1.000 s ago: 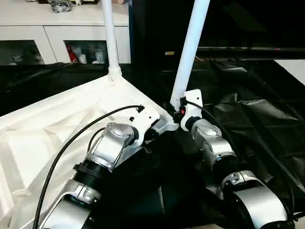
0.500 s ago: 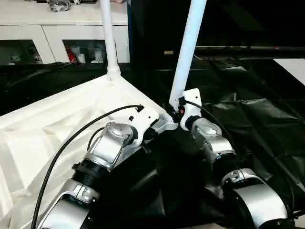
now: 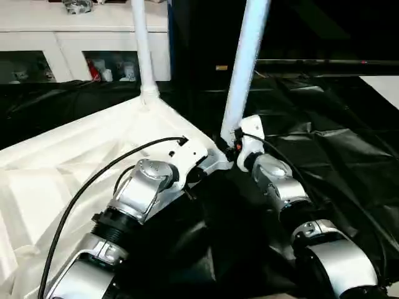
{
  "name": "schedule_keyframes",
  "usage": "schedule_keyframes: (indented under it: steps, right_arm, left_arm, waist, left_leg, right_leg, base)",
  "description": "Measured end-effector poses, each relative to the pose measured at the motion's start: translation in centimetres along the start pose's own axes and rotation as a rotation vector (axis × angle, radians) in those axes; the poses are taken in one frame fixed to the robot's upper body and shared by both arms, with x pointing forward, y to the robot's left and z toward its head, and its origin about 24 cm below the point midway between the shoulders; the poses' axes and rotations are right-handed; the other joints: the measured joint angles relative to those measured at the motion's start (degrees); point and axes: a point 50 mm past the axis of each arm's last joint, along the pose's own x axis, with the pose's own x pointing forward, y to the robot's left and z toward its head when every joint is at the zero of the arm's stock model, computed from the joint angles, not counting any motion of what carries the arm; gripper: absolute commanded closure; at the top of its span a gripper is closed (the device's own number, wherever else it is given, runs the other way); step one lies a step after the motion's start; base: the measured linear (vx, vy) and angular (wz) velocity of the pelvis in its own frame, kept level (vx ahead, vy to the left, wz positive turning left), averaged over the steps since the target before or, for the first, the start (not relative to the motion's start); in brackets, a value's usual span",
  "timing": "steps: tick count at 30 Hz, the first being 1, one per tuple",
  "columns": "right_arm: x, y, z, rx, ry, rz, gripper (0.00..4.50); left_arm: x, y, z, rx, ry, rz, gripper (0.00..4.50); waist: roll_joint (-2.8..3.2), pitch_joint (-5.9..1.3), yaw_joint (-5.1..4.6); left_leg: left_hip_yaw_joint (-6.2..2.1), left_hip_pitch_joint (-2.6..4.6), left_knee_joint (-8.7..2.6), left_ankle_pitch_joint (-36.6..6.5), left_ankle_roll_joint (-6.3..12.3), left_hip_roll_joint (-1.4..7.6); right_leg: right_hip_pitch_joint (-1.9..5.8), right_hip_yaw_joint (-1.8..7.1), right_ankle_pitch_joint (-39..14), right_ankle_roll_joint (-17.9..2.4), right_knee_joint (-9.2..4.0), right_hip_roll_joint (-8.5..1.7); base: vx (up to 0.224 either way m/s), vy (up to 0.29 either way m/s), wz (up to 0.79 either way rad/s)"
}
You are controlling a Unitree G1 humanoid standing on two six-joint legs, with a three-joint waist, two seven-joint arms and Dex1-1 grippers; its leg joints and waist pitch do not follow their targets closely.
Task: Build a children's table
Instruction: Rotate leg to tighten
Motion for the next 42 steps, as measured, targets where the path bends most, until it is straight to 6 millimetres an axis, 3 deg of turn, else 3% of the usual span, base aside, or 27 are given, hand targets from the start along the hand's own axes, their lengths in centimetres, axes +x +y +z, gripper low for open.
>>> schedule_keyframes:
  steps: [6,12,17,25,31,40,42]
  right_arm:
    - [-0.7,-0.5,-1.0,0.037,0.019,0.02,1.08]
    - [-1.8,-1.0,-1.2,0.035,0.003,0.112,0.62]
    - [-4.4,-2.0,-1.4,-0.067,0.031,0.254,0.25]
    - [-7.8,-2.3,-0.7,-0.168,0.061,0.421,0.25]
    - [-9.5,-1.9,0.0,-0.174,0.052,0.498,0.25]
    - [-10.1,-1.8,-0.9,-0.161,0.11,0.524,0.25]
    - [-10.0,-1.8,-1.0,-0.162,0.115,0.516,0.5]
  left_arm:
    - [-0.1,0.0,0.3,0.026,-0.025,-0.033,4.5]
    - [-0.4,0.1,0.6,0.07,-0.05,-0.068,4.5]
    - [-0.9,0.3,0.3,0.106,-0.061,-0.143,4.5]
    - [-2.4,0.4,-1.2,0.195,-0.104,-0.296,4.5]
    - [-2.7,-0.1,-1.6,0.261,-0.124,-0.381,4.5]
    - [-2.8,-0.1,-2.0,0.27,-0.131,-0.413,4.5]
    - [-2.9,-0.2,-2.1,0.273,-0.132,-0.418,4.5]
  waist:
    - [0.11,0.07,0.65]
    - [0.16,0.12,1.18]
    - [0.34,0.32,1.69]
    - [0.53,0.59,1.91]
    - [0.53,0.59,3.01]
    - [0.54,0.6,3.06]
    - [0.54,0.6,3.07]
  left_leg:
    - [0.43,-0.15,0.01,0.2,0.27,0.14]
    - [0.59,-1.0,0.51,0.2,0.94,0.18]
    - [0.64,-1.08,0.6,0.2,1.02,0.19]
    - [0.67,-1.1,0.68,0.3,1.09,0.21]
    - [0.7,-1.1,0.88,0.3,1.13,0.22]
    - [0.71,-1.0,1.28,0.3,1.1,0.29]
    - [0.71,-1.0,1.41,0.3,1.1,0.32]
  right_leg:
    - [-0.18,0.03,0.1,-0.1,-0.23,-0.05]
    - [-0.93,0.09,0.1,0.0,-0.15,-0.13]
    - [-0.93,0.09,0.2,0.1,-0.16,-0.17]
    - [-0.91,0.1,0.2,0.2,-0.11,-0.18]
    - [-0.9,0.14,0.3,0.3,0.03,-0.23]
    - [-0.9,0.21,0.3,0.3,0.61,-0.23]
    - [-0.9,0.22,0.3,0.3,0.7,-0.23]
  base:
    - [0.0,0.0,0.0]
    - [0.0,0.0,0.0]
    - [0.0,0.0,0.0]
    - [0.0,0.0,0.0]
    - [0.0,0.0,0.0]
    - [0.0,0.0,0.0]
    - [0.0,0.0,0.0]
